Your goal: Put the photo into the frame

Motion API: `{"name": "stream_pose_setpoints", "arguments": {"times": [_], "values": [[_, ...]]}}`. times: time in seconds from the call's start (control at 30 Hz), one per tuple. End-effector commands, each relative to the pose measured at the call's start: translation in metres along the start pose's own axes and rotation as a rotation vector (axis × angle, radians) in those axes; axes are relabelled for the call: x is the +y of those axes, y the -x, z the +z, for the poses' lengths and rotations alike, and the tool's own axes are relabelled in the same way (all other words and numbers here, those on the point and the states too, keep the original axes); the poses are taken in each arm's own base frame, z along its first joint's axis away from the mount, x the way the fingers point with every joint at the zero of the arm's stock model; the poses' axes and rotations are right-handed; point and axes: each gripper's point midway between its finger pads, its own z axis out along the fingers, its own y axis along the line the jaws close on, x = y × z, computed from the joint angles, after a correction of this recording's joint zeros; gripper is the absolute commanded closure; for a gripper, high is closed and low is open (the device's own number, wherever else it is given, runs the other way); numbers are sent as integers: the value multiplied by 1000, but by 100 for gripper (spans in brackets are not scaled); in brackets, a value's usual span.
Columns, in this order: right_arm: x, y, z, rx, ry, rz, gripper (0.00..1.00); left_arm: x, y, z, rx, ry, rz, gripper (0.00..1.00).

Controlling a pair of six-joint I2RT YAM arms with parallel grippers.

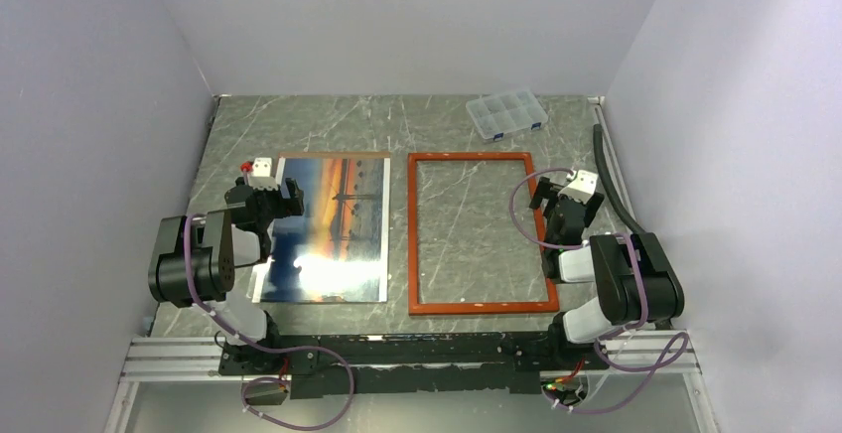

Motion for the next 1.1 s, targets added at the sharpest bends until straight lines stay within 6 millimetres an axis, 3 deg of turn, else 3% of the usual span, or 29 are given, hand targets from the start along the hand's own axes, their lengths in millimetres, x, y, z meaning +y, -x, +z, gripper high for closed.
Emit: {"name": "stream_pose_setpoints", "arguments": {"times": [0.0, 0.6, 0.73, 0.8, 0.93, 1.07], "values": [[4, 17, 3, -58, 13, 18, 0, 1, 11, 3, -37, 9, 15, 6], [2, 16, 4, -48, 2, 33, 0, 1, 10, 3, -34, 7, 12, 5], [1, 18, 4, -28, -16, 40, 0, -4, 19, 0, -28, -50, -2, 5], [2, 31, 7, -27, -59, 1, 0, -1, 25, 2, 48, -61, -24, 4], [9, 42, 20, 136, -118, -30, 0, 6, 43, 4, 219, -52, -9, 5], [24, 79, 10, 77, -55, 95, 0, 9, 75, -9, 267, -22, -2, 5]]}}
